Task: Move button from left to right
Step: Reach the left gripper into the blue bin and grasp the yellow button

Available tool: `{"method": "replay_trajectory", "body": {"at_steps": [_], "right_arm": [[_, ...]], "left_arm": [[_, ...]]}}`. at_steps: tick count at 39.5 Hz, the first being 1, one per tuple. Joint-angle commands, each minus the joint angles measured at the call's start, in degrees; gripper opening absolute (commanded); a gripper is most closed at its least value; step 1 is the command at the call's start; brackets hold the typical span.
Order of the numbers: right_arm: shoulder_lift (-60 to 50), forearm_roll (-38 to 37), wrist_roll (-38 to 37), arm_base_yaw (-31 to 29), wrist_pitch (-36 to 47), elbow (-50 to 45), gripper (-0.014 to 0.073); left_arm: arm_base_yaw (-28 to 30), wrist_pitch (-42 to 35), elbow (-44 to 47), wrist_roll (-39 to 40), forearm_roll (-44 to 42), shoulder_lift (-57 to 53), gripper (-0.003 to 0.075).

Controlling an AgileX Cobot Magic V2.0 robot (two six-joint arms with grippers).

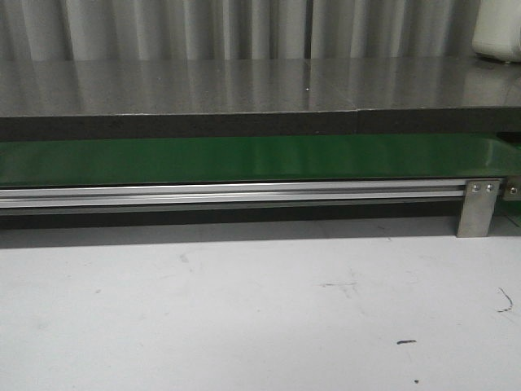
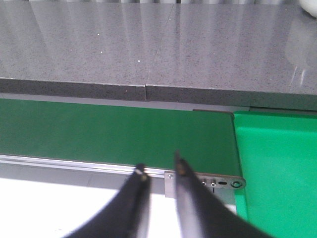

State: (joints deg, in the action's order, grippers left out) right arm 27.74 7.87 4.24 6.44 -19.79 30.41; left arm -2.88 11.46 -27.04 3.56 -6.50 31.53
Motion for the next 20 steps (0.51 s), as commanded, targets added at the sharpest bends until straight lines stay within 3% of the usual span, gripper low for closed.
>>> {"method": "replay_trajectory", "body": {"at_steps": [1,3,4,16,20], "right_arm": [[0.68,0.26,0.09,-0.07,4.67,2.19,0.0472],[0.68,0.26,0.09,-0.07,5.03,2.19,0.0633],[0.68,0.26,0.18,-0.07,5.11,2.19,0.0668],[0.68,0.26,0.17,-0.07,5.02,2.19,0.0644],[0.68,0.26,0.17,-0.07,5.02,2.19,0.0644]], "left_arm": [[-0.01,-5.18,-2.16,0.27,-0.06,0.37,0.0590],[-0.01,-5.49,-2.16,0.27,-0.06,0.37,0.0671],[-0.01,-5.61,-2.16,0.27,-0.06,0.37,0.0686],[-0.01,-6.22,-2.32,0.27,1.07,1.14,0.0671],[-0.01,-2.74,-5.30,0.27,1.07,5.52,0.0671]]}}
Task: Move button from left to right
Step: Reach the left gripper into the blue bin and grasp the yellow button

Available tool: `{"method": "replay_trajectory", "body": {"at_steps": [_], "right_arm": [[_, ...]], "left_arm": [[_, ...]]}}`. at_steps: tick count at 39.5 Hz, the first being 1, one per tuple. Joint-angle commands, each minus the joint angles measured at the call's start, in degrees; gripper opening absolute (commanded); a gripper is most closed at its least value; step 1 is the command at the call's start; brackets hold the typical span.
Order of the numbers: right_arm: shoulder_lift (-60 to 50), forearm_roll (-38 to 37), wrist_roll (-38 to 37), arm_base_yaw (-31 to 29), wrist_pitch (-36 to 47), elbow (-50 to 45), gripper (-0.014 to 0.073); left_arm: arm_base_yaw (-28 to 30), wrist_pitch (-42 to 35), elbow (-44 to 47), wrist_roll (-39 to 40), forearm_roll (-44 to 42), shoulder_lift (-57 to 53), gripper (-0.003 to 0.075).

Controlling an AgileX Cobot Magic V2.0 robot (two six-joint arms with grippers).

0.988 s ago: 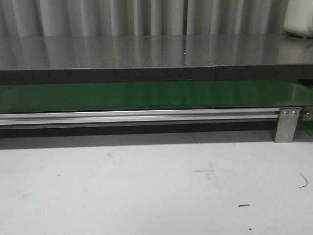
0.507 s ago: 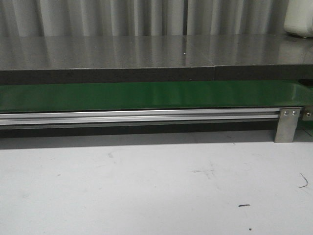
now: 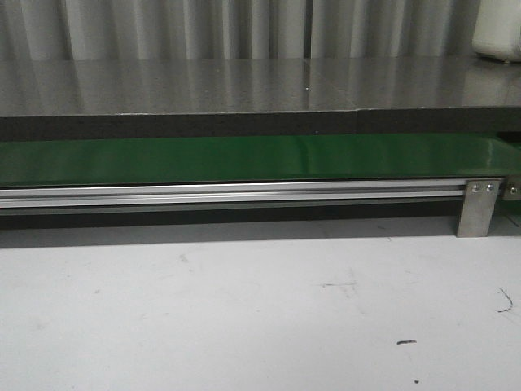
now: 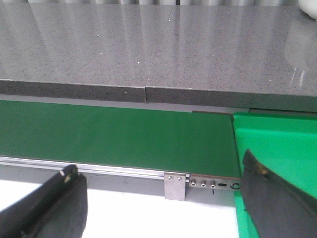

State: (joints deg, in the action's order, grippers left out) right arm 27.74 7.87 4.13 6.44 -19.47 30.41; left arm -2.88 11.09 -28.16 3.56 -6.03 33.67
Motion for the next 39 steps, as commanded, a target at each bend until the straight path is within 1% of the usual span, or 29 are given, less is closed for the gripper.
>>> {"method": "replay_trajectory", "body": {"at_steps": [1,5,14,18,21,24,27,33,36,39], "right_arm": [[0.68,0.26,0.28,-0.07,4.69,2.19,0.0644],[0.68,0.26,0.28,-0.07,4.69,2.19,0.0644],[0.68,0.26,0.28,-0.07,4.69,2.19,0.0644],[0.68,0.26,0.28,-0.07,4.69,2.19,0.0644],[0.68,0.26,0.28,-0.07,4.69,2.19,0.0644],[0.68,0.26,0.28,-0.07,4.69,2.19,0.0644],[0.68,0.26,0.28,-0.07,4.69,2.19,0.0644],[0.68,0.26,0.28,-0.07,4.69,2.19,0.0644],[0.68,0.26,0.28,-0.07,4.69,2.19,0.0644],[0.68,0.26,0.28,-0.07,4.69,2.19,0.0644]], "left_arm": [[-0.01,-0.83,-5.73,0.27,0.60,5.25,0.0671],[0.06,6.17,-13.08,0.27,0.48,12.92,0.0671],[2.80,27.91,-32.83,-0.01,0.37,32.52,0.0671],[5.24,33.89,-38.57,-0.01,-0.90,39.29,0.0671],[7.65,35.57,-41.24,-0.01,-1.81,42.54,0.0671],[10.71,35.58,-43.05,-0.01,-2.07,44.77,0.0671],[14.62,35.71,-44.48,-0.01,-2.07,46.63,0.0671],[24.39,37.34,-48.32,-0.01,-1.95,51.58,0.0671],[27.78,37.34,-50.45,-0.33,-1.95,54.72,0.0671],[29.92,36.81,-52.30,-1.85,-1.95,57.85,0.0671]]}}
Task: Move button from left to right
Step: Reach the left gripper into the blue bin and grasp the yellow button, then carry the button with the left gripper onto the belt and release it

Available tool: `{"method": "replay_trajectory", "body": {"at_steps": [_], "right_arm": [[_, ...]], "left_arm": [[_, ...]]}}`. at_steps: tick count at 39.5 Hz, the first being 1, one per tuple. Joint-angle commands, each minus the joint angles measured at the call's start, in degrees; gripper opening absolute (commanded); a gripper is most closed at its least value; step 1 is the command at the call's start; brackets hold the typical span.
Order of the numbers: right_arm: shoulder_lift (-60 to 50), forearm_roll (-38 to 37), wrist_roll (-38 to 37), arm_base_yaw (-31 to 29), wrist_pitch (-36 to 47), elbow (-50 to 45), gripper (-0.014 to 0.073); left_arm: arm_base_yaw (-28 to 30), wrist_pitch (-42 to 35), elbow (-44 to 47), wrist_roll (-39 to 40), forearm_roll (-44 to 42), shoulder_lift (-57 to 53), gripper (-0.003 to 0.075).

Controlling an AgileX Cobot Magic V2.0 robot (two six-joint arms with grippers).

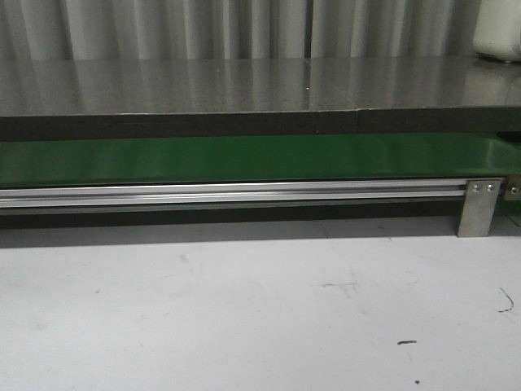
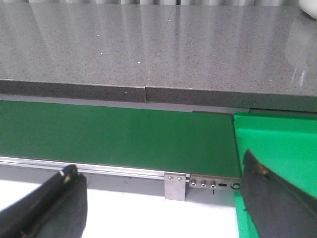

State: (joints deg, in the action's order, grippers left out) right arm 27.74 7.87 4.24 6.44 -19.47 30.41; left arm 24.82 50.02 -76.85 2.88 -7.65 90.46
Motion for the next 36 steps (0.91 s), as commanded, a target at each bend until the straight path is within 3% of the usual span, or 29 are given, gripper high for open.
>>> {"method": "replay_trajectory", "body": {"at_steps": [1,20,36], "right_arm": [[0.68,0.26,0.17,-0.07,4.69,2.19,0.0644],[0.68,0.26,0.17,-0.07,4.69,2.19,0.0644],[0.68,0.26,0.17,-0.07,4.69,2.19,0.0644]], "left_arm": [[2.77,-1.77,-4.46,-1.61,-0.33,2.34,0.0671],[3.60,2.55,-15.50,-6.19,-5.36,21.12,0.0671],[3.85,2.72,-17.41,-8.36,-5.39,28.73,0.0657]]}}
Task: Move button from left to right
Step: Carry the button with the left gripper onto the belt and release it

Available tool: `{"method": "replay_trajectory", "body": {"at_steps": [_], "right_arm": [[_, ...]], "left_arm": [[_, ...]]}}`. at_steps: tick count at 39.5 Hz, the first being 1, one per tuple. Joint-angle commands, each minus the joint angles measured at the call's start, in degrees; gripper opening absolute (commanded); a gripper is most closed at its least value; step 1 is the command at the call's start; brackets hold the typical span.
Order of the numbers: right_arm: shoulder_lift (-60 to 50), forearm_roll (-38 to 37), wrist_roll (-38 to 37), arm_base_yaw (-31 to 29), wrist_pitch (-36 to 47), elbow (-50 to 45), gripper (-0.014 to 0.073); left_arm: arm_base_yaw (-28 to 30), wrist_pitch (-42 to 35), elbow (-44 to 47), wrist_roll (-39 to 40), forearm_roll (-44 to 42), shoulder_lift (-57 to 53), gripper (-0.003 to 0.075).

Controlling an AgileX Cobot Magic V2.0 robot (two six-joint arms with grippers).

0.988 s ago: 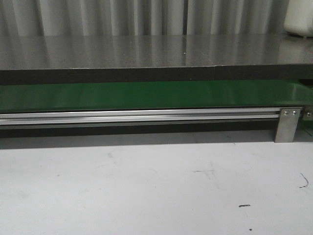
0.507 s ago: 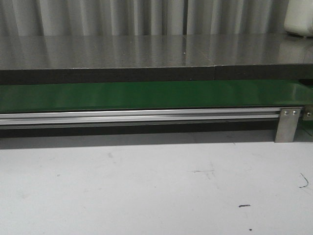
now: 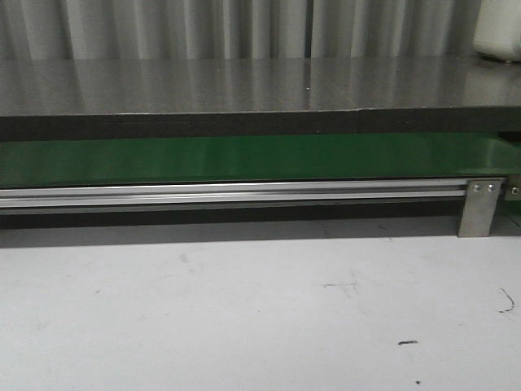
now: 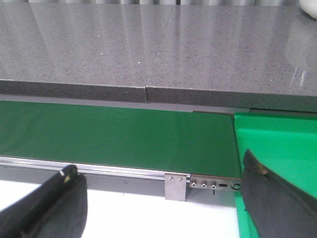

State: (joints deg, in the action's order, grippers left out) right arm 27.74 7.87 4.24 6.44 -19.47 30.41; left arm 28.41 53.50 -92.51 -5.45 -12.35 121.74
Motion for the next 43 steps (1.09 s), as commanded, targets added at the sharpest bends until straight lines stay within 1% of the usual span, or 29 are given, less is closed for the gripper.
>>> {"method": "replay_trajectory", "body": {"at_steps": [1,3,5,8,10,12,15,17,21,26,32,34,43], "right_arm": [[0.68,0.26,0.17,-0.07,4.69,2.19,0.0644],[0.68,0.26,0.17,-0.07,4.69,2.19,0.0644],[0.68,0.26,0.17,-0.07,4.69,2.19,0.0644],[0.68,0.26,0.17,-0.07,4.69,2.19,0.0644],[0.68,0.26,0.17,-0.07,4.69,2.19,0.0644],[0.68,0.26,0.17,-0.07,4.69,2.19,0.0644],[0.68,0.26,0.17,-0.07,4.69,2.19,0.0644],[0.68,0.26,0.17,-0.07,4.69,2.19,0.0644],[0.68,0.26,0.17,-0.07,4.69,2.19,0.0644],[0.68,0.26,0.17,-0.07,4.69,2.19,0.0644],[0.68,0.26,0.17,-0.07,4.69,2.19,0.0644],[0.68,0.26,0.17,-0.07,4.69,2.19,0.0644],[0.68,0.26,0.17,-0.07,4.69,2.19,0.0644]], "left_arm": [[0.26,-0.76,-1.75,-0.15,-0.70,-2.34,0.0638],[0.26,-1.00,-1.75,-0.25,-0.64,-2.18,0.0594],[0.26,-1.25,-1.75,-0.25,-0.55,-2.19,0.0523],[0.26,-1.34,-1.75,-0.25,-0.55,-2.19,0.0393],[0.26,-1.34,-1.75,-0.25,-0.55,-2.19,0.0283],[0.37,-1.34,-1.75,-0.25,-0.55,-2.19,0.0202],[0.37,-1.39,-1.75,-0.25,-0.55,-2.19,0.0121],[0.37,-1.48,-1.75,-0.25,-0.55,-2.19,0.0090],[0.37,-1.48,-1.75,-0.25,-0.55,-2.19,0.0059],[0.37,-1.48,-2.17,-0.25,0.59,-2.60,0.0060],[0.12,-1.48,-5.01,-0.25,8.45,-4.80,0.0060],[-0.30,-1.37,-6.46,-0.25,9.66,-5.81,0.0060],[-4.24,3.83,-12.35,-0.25,9.93,-10.85,0.0060]]}}
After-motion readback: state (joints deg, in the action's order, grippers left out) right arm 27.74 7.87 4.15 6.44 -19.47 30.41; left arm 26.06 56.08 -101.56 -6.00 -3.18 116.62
